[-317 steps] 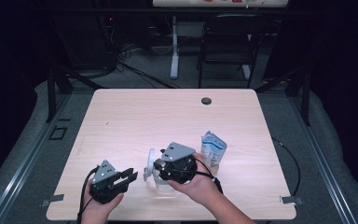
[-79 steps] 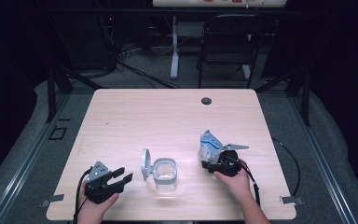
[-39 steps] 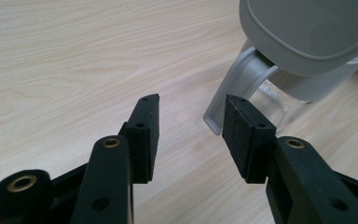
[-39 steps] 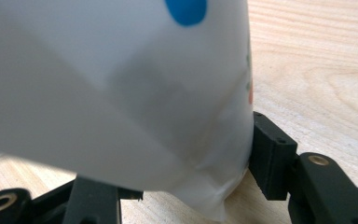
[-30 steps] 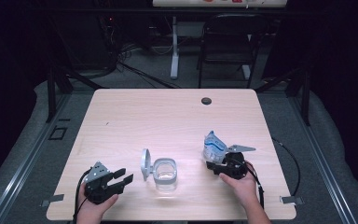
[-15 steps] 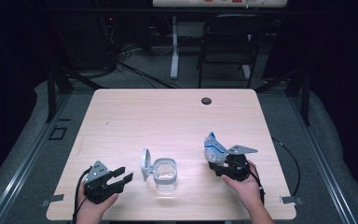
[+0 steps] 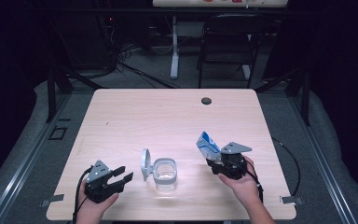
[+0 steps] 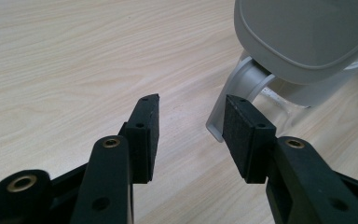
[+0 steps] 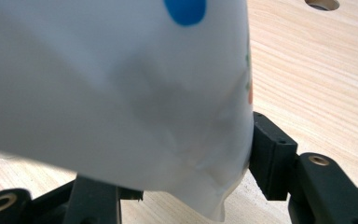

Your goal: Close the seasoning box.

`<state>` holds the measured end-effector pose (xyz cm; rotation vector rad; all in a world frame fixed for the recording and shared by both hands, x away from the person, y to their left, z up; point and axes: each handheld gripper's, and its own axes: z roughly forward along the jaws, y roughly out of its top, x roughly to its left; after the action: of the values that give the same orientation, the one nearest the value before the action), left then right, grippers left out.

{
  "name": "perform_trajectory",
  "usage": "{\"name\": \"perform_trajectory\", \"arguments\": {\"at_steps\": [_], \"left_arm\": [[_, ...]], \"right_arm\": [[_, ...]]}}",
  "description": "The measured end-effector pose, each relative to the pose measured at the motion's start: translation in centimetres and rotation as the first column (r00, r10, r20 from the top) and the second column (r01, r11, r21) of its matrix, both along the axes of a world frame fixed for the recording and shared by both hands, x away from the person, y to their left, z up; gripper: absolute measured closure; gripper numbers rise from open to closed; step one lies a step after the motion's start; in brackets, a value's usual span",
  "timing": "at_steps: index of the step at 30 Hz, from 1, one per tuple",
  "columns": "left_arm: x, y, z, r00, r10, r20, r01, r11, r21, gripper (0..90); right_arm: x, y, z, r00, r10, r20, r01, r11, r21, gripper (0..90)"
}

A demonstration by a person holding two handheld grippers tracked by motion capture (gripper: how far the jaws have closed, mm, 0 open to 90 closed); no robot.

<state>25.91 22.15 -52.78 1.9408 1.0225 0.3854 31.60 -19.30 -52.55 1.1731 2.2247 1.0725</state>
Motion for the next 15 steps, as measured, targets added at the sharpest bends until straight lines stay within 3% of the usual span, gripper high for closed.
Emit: {"name": "perform_trajectory", "arguments": {"at_steps": [12,15], "left_arm": [[0.0,0.1,-0.1,0.9998,0.007,-0.020,-0.007,1.0000,-0.001,57.7],[0.0,0.0,0.0,0.9999,0.007,-0.008,-0.007,1.0000,0.002,57.5]], "right_arm": [[-0.5,0.8,1.1,0.9995,0.019,0.025,-0.019,0.9994,-0.029,45.6],[-0.6,0.9,1.2,0.9993,0.015,0.034,-0.014,0.9993,-0.035,45.6]]}}
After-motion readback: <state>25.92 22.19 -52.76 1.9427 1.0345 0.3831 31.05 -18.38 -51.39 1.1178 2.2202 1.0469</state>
